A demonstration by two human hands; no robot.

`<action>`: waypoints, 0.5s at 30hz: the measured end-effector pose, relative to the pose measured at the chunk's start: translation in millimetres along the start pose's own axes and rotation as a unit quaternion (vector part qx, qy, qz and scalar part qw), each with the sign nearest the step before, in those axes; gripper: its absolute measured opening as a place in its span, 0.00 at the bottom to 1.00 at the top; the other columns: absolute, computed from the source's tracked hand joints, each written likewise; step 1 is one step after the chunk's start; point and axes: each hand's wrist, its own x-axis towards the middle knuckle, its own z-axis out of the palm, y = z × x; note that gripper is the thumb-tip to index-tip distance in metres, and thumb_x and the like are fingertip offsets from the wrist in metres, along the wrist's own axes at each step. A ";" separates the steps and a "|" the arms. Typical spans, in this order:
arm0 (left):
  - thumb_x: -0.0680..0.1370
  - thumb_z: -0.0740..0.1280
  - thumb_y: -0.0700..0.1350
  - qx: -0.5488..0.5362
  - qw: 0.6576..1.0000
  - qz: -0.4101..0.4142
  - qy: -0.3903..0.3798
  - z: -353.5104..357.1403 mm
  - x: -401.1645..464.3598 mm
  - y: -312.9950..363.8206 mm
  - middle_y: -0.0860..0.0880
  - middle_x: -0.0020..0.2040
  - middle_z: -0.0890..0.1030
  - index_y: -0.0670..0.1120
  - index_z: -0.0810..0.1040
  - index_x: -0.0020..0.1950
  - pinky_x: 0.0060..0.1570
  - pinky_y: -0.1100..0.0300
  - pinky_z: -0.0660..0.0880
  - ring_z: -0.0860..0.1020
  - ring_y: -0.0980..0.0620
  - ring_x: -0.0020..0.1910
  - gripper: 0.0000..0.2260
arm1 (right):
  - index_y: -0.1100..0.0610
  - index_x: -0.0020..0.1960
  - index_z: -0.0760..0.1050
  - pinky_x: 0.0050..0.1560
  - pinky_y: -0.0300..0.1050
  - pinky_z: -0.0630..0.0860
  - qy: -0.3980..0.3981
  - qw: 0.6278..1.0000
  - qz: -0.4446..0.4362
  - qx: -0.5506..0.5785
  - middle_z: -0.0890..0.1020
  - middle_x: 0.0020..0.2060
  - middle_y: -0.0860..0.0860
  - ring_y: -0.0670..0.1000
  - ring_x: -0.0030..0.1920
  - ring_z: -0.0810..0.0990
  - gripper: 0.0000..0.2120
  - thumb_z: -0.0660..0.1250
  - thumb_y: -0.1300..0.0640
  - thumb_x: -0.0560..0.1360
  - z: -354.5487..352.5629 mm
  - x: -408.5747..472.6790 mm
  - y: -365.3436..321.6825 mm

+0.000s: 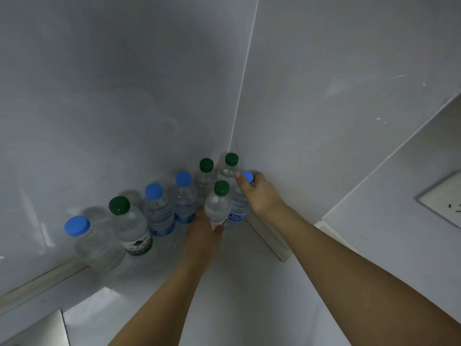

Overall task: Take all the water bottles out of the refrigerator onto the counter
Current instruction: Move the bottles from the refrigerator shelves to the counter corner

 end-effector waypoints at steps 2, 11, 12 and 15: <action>0.79 0.68 0.47 -0.024 1.000 0.011 0.009 -4.8 -12.1 8.8 0.51 0.63 0.77 0.49 0.68 0.70 0.51 0.60 0.69 0.76 0.50 0.60 0.21 | 0.57 0.68 0.67 0.53 0.43 0.71 0.008 1.000 0.002 0.020 0.77 0.61 0.55 0.53 0.56 0.76 0.30 0.56 0.35 0.78 -3.3 -19.3 2.5; 0.83 0.59 0.49 0.118 0.984 0.102 0.082 -25.4 -84.3 50.3 0.44 0.76 0.65 0.45 0.59 0.78 0.66 0.50 0.69 0.67 0.43 0.73 0.24 | 0.57 0.74 0.62 0.60 0.38 0.64 0.073 0.996 -0.007 -0.051 0.70 0.71 0.54 0.54 0.68 0.71 0.25 0.61 0.49 0.80 -49.2 -127.7 36.7; 0.83 0.58 0.49 0.136 0.981 0.118 0.072 -24.2 -96.3 55.1 0.45 0.78 0.62 0.45 0.57 0.79 0.70 0.51 0.65 0.62 0.44 0.76 0.25 | 0.57 0.74 0.63 0.60 0.37 0.64 0.080 0.995 -0.007 -0.057 0.70 0.70 0.54 0.53 0.67 0.71 0.25 0.61 0.50 0.80 -57.2 -140.7 41.4; 0.84 0.57 0.48 0.205 0.957 0.201 0.033 -13.6 -136.0 69.6 0.44 0.80 0.57 0.43 0.55 0.79 0.73 0.53 0.59 0.55 0.45 0.79 0.26 | 0.56 0.73 0.63 0.63 0.39 0.65 0.099 0.991 0.000 -0.088 0.71 0.70 0.53 0.53 0.67 0.71 0.24 0.61 0.51 0.80 -83.7 -186.4 60.7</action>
